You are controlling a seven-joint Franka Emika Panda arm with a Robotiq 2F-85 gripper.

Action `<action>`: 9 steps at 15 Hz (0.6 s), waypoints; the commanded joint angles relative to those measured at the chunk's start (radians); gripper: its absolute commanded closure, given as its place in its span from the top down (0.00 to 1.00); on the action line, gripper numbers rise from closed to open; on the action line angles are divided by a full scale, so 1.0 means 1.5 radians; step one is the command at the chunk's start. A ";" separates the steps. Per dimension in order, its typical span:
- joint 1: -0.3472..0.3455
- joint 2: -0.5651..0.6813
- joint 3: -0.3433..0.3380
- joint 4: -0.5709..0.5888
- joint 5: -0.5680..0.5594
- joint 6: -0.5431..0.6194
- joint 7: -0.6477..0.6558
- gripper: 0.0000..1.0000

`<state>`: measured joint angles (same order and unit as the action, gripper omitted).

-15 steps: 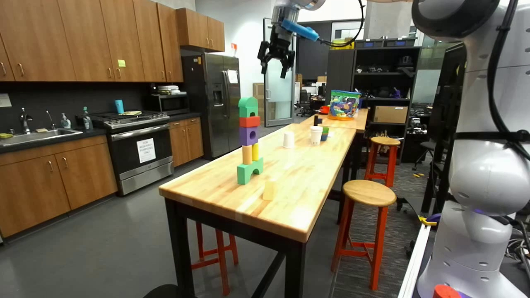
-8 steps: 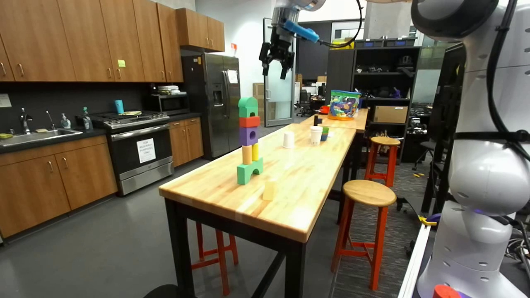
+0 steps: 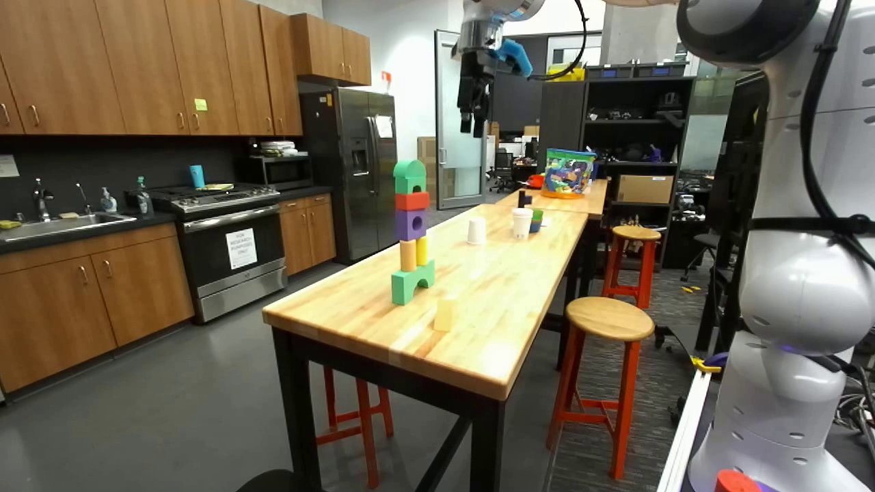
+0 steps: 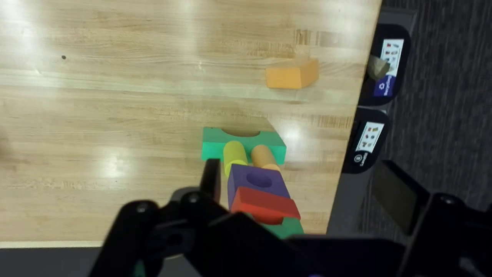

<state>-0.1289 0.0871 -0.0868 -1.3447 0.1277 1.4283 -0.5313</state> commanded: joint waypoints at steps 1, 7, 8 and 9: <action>-0.005 -0.009 -0.005 -0.001 -0.045 -0.038 -0.068 1.00; -0.011 -0.052 -0.025 -0.088 -0.040 -0.025 0.047 1.00; -0.012 -0.056 -0.029 -0.103 -0.025 -0.019 0.079 1.00; -0.013 -0.061 -0.032 -0.116 -0.019 -0.010 0.105 1.00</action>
<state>-0.1420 0.0526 -0.1261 -1.4264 0.0635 1.3723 -0.4815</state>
